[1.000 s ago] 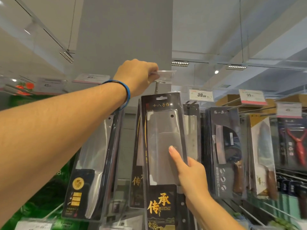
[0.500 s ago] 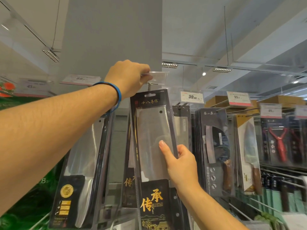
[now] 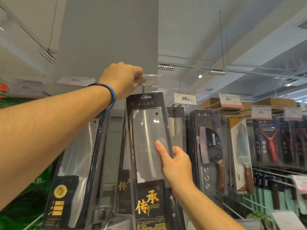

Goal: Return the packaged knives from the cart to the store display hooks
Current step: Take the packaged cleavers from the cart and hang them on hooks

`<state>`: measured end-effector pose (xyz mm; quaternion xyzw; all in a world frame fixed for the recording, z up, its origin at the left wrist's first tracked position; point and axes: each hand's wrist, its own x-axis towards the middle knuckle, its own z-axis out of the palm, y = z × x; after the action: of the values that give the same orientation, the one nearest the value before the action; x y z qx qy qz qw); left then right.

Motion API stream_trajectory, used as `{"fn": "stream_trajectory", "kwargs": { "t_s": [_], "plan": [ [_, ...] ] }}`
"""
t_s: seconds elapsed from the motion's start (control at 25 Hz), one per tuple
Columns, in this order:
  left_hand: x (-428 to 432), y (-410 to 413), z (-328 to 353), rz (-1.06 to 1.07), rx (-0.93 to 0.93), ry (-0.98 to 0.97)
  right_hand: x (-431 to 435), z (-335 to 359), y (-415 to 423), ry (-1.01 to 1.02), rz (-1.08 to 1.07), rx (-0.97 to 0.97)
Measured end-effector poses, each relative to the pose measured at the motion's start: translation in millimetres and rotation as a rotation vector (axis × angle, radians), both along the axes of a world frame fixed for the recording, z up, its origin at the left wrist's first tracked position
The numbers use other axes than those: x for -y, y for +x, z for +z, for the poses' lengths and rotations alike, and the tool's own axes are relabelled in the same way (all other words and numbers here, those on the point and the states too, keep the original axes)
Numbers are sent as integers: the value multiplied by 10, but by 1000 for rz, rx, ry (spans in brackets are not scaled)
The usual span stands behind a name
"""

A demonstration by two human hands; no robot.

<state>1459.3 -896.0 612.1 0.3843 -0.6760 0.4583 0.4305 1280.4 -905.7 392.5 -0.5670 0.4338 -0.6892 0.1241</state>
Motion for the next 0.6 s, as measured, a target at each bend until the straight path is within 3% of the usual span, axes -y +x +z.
{"fn": "stream_trajectory", "kwargs": {
  "t_s": [0.36, 0.6],
  "plan": [
    [19, 45, 25, -21, 24, -2, 25, -17, 97, -23, -31, -1],
    [27, 42, 48, -35, 24, 4, -41, -186, 227, -6, -129, -220]
  ]
}}
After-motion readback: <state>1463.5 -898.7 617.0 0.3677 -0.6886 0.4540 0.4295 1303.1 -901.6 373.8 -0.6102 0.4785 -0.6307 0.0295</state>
